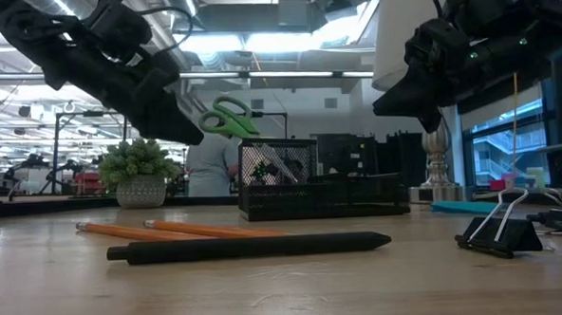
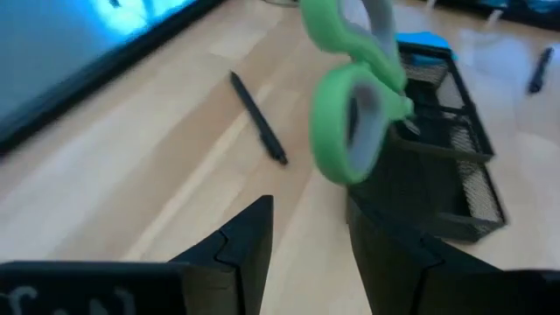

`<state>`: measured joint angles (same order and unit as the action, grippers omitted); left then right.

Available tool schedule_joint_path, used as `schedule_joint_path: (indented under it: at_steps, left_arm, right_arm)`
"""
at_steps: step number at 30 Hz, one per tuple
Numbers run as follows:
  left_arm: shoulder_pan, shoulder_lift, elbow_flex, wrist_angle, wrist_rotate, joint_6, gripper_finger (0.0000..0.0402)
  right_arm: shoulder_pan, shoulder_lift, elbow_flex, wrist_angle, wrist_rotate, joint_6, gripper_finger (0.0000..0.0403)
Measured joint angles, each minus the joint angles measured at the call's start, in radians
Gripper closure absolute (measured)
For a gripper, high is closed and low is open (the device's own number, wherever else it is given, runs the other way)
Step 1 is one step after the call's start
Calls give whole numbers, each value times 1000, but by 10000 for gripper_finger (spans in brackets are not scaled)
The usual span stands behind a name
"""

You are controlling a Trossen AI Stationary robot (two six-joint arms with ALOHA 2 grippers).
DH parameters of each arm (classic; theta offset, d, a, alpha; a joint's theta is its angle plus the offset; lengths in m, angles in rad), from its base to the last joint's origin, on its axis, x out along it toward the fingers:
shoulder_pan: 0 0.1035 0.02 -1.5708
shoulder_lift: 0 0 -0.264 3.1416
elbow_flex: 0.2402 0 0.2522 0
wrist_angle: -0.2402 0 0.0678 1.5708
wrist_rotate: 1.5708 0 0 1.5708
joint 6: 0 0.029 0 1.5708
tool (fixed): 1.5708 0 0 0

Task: Pick and place office supplies into organizer
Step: Put the green scissors into the black organizer

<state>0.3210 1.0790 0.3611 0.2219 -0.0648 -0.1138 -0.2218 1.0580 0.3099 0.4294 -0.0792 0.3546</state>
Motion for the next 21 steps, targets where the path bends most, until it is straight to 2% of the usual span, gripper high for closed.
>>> schedule_joint_path:
  at_steps: [12,17,21]
  left_arm:
    - [0,-3,0,15,-10,-3,256]
    - [0,-3,0,16,69,-4,258]
    - [0,-3,0,23,85,-3,258]
  right_arm:
    - [0,0,0,0,1,0,345]
    - [0,0,0,0,1,0,345]
    - [0,0,0,0,16,0,345]
